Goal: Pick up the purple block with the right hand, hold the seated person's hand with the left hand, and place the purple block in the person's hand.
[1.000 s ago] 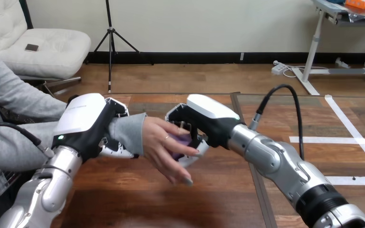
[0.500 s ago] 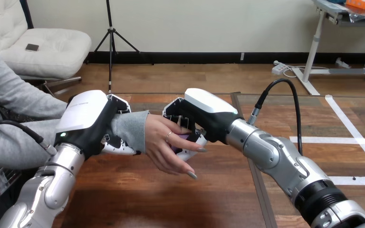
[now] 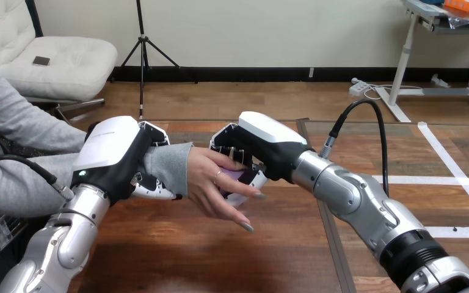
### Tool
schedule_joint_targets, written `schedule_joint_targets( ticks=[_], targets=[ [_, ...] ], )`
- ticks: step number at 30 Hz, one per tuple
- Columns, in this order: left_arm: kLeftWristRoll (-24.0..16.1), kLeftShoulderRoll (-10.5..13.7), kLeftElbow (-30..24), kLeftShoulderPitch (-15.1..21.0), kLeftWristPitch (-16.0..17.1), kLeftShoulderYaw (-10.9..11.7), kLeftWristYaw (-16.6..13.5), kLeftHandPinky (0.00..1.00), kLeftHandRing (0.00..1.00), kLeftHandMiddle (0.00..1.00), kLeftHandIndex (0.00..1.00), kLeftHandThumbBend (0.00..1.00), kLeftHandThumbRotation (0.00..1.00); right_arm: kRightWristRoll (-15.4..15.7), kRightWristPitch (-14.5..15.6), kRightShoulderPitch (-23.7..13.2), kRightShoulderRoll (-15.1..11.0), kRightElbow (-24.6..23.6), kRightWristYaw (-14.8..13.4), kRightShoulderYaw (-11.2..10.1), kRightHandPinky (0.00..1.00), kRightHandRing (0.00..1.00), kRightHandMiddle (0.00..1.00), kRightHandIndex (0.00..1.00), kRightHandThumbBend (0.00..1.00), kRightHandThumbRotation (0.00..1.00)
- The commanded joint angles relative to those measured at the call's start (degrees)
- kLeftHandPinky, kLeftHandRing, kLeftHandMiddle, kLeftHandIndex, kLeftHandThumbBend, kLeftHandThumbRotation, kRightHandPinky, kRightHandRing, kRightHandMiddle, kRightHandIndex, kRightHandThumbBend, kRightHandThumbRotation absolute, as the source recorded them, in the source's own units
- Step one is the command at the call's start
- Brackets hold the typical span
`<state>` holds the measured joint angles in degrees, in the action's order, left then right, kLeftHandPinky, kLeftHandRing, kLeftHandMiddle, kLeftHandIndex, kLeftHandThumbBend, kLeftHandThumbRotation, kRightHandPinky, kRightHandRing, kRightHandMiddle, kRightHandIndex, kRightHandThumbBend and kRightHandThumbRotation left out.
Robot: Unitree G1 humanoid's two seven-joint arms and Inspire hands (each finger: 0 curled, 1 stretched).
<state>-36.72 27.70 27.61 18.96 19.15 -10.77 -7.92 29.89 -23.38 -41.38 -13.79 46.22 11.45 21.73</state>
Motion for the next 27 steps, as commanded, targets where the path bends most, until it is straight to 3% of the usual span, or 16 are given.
schedule_joint_targets(
  ticks=[1, 27],
  targets=[
    [1.65, -3.16, -2.01, 6.01, 1.97, -0.86, -1.14, 0.17, 0.22, 0.27, 0.28, 0.79, 0.0, -1.92, -0.23, -6.84, 0.16, -4.72, 0.26, -2.02, 0.29, 0.33, 0.39, 0.41, 0.76, 0.0],
    [1.75, -2.92, -1.9, 5.85, 2.67, -0.81, -1.23, 0.17, 0.22, 0.27, 0.29, 0.77, 0.0, -2.86, 1.37, -6.74, -0.85, -6.53, 3.35, -2.77, 0.3, 0.34, 0.4, 0.42, 0.77, 0.0]
  ],
)
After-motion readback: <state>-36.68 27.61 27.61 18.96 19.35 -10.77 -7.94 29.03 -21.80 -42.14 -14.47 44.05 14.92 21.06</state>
